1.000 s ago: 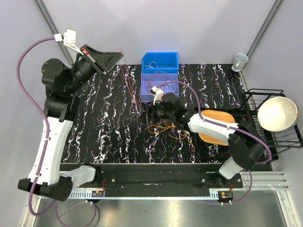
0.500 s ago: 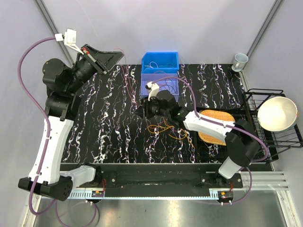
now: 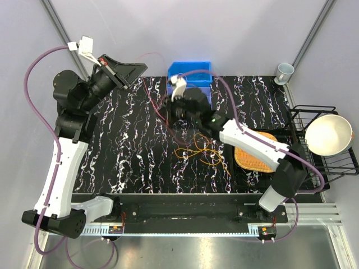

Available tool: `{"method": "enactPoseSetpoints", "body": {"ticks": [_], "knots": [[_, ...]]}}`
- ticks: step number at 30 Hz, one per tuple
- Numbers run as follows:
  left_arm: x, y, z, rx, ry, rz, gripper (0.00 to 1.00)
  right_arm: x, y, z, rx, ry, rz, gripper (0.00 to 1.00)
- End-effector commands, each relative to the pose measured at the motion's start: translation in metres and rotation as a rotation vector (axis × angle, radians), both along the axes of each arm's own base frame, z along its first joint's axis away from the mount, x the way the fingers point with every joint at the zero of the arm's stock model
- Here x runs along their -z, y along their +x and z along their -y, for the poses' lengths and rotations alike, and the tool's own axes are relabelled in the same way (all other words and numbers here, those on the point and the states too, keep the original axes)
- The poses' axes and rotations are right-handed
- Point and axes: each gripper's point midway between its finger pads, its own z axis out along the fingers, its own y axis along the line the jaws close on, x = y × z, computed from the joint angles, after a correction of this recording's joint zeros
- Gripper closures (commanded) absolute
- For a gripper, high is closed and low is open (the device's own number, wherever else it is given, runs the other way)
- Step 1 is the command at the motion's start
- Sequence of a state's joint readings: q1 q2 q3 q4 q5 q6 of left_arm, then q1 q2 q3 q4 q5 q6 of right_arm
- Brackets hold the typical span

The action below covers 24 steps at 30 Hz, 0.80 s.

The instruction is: Untangle the cables

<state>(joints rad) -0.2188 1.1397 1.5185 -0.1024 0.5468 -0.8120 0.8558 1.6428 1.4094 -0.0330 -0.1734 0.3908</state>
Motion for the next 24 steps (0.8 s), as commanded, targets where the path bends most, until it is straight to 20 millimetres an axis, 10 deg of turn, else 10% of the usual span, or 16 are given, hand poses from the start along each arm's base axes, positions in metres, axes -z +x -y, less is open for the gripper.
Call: {"method": "enactPoseSetpoints", "body": {"ticks": [1,9,24], "knots": [[0.003,-0.005,-0.002,-0.009,0.007,0.03,1.0,-0.151,-0.016,0.02,0.002,0.166,0.225,1.0],[0.038,-0.002,-0.008,-0.058,0.041,-0.024,1.0,-0.242,-0.032,0.041,0.01,0.291,0.361,1.0],[0.15,0.023,0.006,-0.011,0.109,-0.253,1.0,-0.235,-0.014,0.039,0.067,0.245,0.383,1.0]]}}
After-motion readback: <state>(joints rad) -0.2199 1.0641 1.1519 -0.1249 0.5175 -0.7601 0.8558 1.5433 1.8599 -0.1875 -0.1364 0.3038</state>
